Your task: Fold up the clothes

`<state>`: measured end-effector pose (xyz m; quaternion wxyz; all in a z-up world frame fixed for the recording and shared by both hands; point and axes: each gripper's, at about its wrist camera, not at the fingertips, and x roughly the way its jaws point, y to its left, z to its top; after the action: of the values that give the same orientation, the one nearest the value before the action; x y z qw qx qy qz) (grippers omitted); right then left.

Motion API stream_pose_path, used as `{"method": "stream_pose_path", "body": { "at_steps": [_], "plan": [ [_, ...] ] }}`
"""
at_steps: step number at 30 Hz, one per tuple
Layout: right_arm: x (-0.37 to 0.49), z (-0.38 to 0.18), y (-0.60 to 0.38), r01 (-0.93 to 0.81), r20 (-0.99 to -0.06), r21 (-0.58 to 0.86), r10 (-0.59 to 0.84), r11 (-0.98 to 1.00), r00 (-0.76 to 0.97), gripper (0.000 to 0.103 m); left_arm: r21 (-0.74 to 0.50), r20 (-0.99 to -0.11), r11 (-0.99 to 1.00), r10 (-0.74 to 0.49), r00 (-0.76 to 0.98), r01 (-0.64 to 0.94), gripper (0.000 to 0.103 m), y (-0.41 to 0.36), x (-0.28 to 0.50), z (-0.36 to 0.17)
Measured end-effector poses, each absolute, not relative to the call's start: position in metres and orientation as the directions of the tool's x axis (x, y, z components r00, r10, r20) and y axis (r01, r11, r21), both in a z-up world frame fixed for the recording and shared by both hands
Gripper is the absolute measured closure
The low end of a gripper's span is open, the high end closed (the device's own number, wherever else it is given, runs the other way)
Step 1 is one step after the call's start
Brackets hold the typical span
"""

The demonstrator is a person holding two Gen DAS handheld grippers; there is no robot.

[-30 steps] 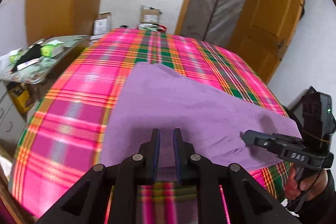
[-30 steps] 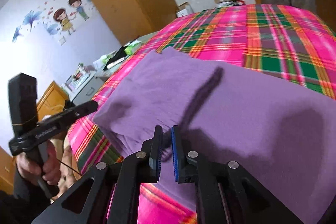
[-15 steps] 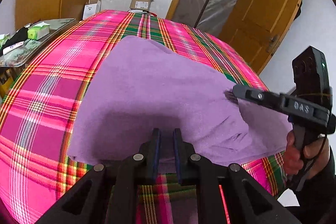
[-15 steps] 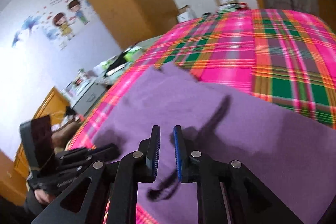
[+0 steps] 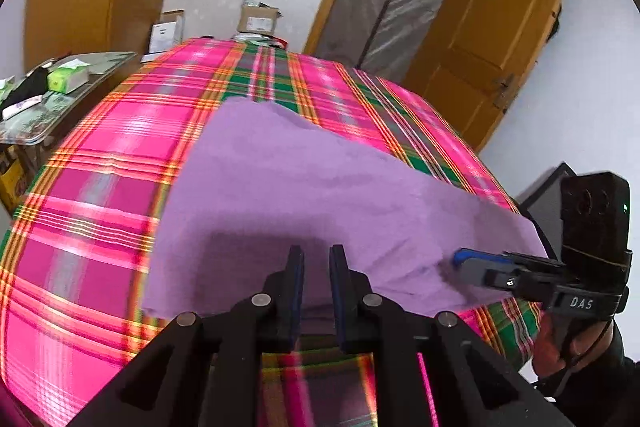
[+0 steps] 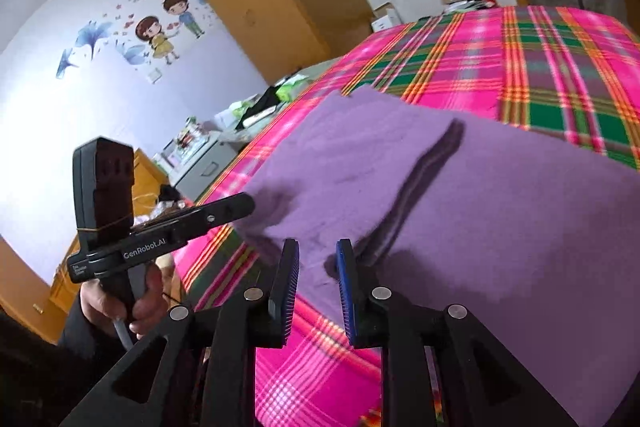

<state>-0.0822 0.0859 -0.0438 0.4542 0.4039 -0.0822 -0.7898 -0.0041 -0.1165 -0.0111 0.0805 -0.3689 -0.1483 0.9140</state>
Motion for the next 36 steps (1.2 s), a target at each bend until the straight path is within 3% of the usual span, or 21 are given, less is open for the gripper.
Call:
{"method": "stream_pose_path", "body": {
  "at_steps": [8,17,22,26,29,33,36],
  "plan": [
    [-0.082,-0.055,0.078,0.627,-0.625,0.47,-0.736,-0.622,-0.262,0.075,-0.339,-0.693,-0.94,0.277,-0.666,-0.039,0.09,-0.106,-0.001,-0.033],
    [-0.083,-0.033,0.093,0.621,-0.496,0.517,-0.798,-0.589,-0.343,0.075,-0.339,-0.659,-0.941,0.248,-0.71,-0.014,0.09,-0.117,0.001,-0.016],
    [-0.089,-0.025,0.075,0.652,-0.475,0.512,-0.817,-0.559,-0.327,0.088,-0.342,-0.677,-0.94,0.255,-0.69,-0.012,0.09,-0.116,-0.009,-0.02],
    [-0.119,-0.018,0.055,0.649,-0.498,0.519,-0.814,-0.556,-0.299,0.091,-0.338,-0.659,-0.941,0.253,-0.709,-0.021,0.09,-0.114,-0.026,-0.011],
    [-0.148,-0.026,0.043,0.605,-0.485,0.607,-0.843,-0.516,-0.232,0.091,-0.337,-0.649,-0.941,0.25,-0.718,-0.023,0.09,-0.11,-0.038,-0.008],
    [-0.192,-0.058,0.047,0.459,-0.504,0.708,-0.839,-0.537,-0.203,0.092,-0.346,-0.686,-0.938,0.274,-0.674,-0.03,0.09,-0.101,-0.046,-0.028],
    [-0.219,-0.089,0.074,0.271,-0.476,0.805,-0.847,-0.528,-0.237,0.103,-0.344,-0.666,-0.938,0.276,-0.693,-0.043,0.09,-0.099,-0.037,-0.033]
  ]
}}
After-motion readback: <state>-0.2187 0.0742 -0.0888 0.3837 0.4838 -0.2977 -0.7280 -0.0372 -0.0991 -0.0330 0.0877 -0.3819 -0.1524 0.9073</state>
